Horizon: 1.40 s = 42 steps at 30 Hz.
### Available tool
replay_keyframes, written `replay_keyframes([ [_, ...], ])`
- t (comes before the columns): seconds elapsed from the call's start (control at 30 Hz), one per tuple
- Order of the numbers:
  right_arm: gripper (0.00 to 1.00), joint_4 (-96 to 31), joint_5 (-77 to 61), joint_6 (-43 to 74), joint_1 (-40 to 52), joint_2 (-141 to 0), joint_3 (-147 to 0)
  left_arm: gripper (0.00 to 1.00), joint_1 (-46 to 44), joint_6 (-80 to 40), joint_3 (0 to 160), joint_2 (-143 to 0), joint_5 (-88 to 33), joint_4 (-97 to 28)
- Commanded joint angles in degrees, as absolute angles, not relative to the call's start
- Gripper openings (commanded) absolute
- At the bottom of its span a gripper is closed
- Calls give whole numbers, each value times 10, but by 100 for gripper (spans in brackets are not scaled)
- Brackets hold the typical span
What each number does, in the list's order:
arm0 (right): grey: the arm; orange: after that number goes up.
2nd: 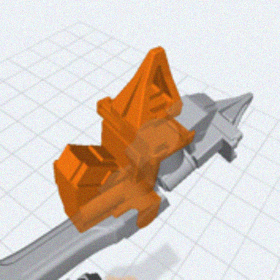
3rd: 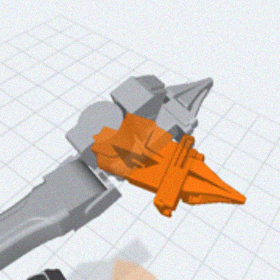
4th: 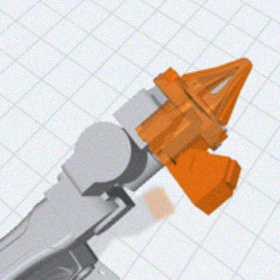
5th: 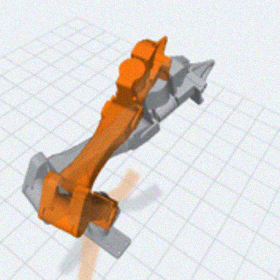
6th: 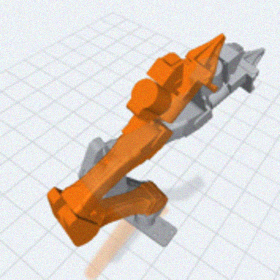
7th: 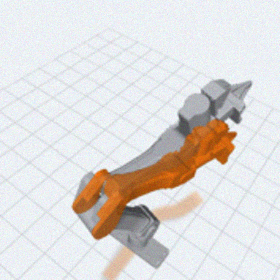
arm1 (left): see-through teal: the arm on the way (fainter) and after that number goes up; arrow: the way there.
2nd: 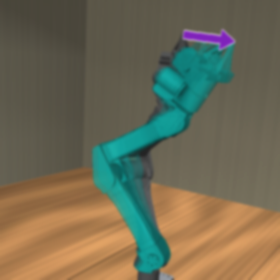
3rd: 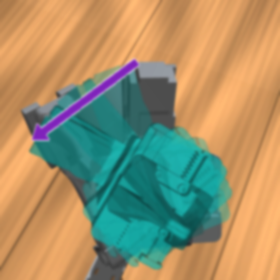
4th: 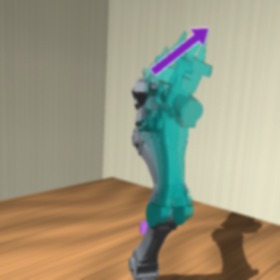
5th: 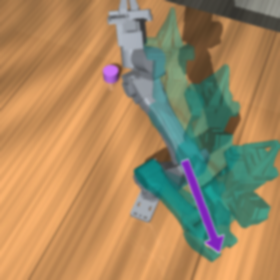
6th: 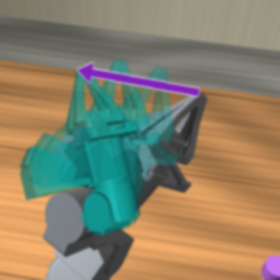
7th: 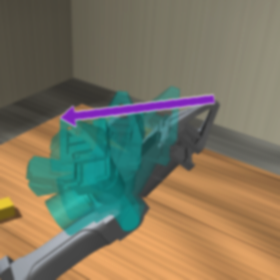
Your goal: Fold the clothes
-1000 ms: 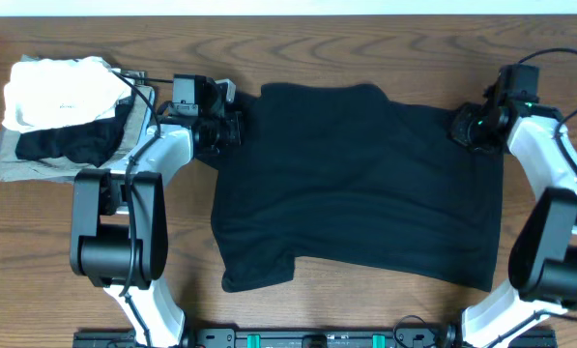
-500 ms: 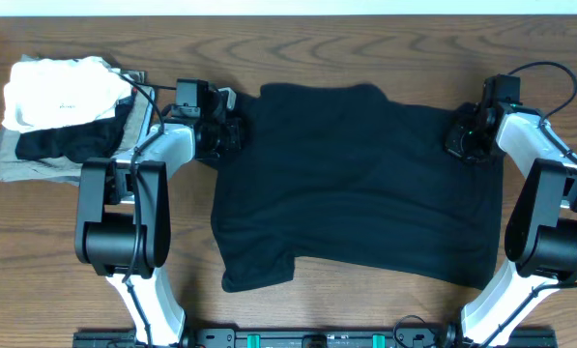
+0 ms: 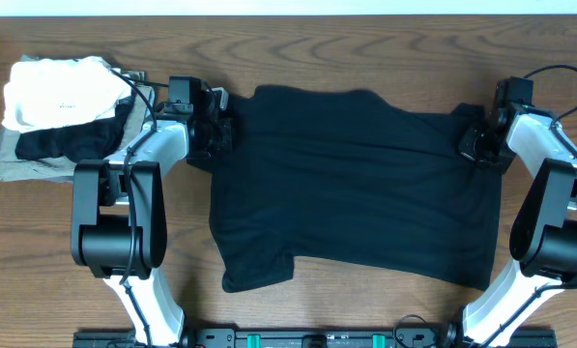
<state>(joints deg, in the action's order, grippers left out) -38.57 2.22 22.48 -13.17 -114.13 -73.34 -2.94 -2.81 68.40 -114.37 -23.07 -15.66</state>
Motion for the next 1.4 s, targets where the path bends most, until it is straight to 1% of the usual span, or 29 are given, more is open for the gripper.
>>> replay_keyframes([
  [0.0,1,-403,57,218,-148,-1153,-749,7,-17,-17,679,-1124,-169,-169],
  [0.03,1,-412,50,218,-148,-1149,-758,7,-17,-17,679,-1111,-171,-169],
  [0.07,1,-420,41,216,-148,-1146,-767,12,-18,-17,679,-1094,-174,-169],
  [0.13,1,-437,13,204,-148,-1138,-789,16,-20,-17,679,-1061,-175,-169],
  [0.2,1,-454,-17,196,-148,-1129,-813,17,-24,-17,679,-1023,-175,-169],
  [0.23,1,-462,-29,195,-148,-1125,-825,22,-27,-17,679,-1004,-175,-169],
  [0.27,1,-468,-41,194,-148,-1120,-835,23,-31,-17,679,-989,-175,-168],
  [0.37,7,-475,-70,192,-148,-1115,-854,23,-48,-17,679,-954,-175,-162],
  [0.43,1,-477,-93,192,-148,-1115,-856,23,-61,-17,679,-950,-175,-157],
  [0.57,1,-520,-120,192,-143,-1115,-855,24,-82,-17,679,-957,-175,-185],
  [0.67,1,-566,-123,180,-133,-1112,-855,43,-86,-18,679,-954,-175,-223],
  [0.73,1,-595,-123,170,-125,-1104,-855,61,-86,-20,679,-945,-175,-255],
  [0.77,1,-608,-122,170,-121,-1098,-855,66,-86,-20,679,-937,-175,-271],
  [0.9,2,-642,-98,180,-106,-1058,-855,83,-86,-20,679,-892,-172,-313],
  [0.93,6,-648,-77,194,-103,-1048,-855,89,-84,-20,679,-881,-168,-317],
  [0.97,14,-653,-55,207,-101,-1040,-855,95,-83,-22,679,-871,-163,-322],
  [1.0,21,-657,-41,214,-101,-1036,-855,97,-81,-25,679,-866,-158,-326],
  [1.03,32,-661,-36,214,-101,-1033,-855,98,-79,-27,679,-862,-150,-334],
  [1.07,40,-667,-36,214,-101,-1033,-855,98,-77,-27,679,-861,-143,-343],
  [1.1,44,-674,-37,214,-101,-1033,-855,98,-73,-29,679,-861,-139,-357],
  [1.17,45,-691,-37,213,-100,-1034,-853,98,-66,-33,679,-865,-138,-385],
  [1.27,44,-718,-37,209,-100,-1034,-853,98,-54,-33,679,-870,-138,-416],
  [1.37,41,-733,-49,204,-99,-1034,-852,98,-45,-37,679,-871,-142,-440],
])
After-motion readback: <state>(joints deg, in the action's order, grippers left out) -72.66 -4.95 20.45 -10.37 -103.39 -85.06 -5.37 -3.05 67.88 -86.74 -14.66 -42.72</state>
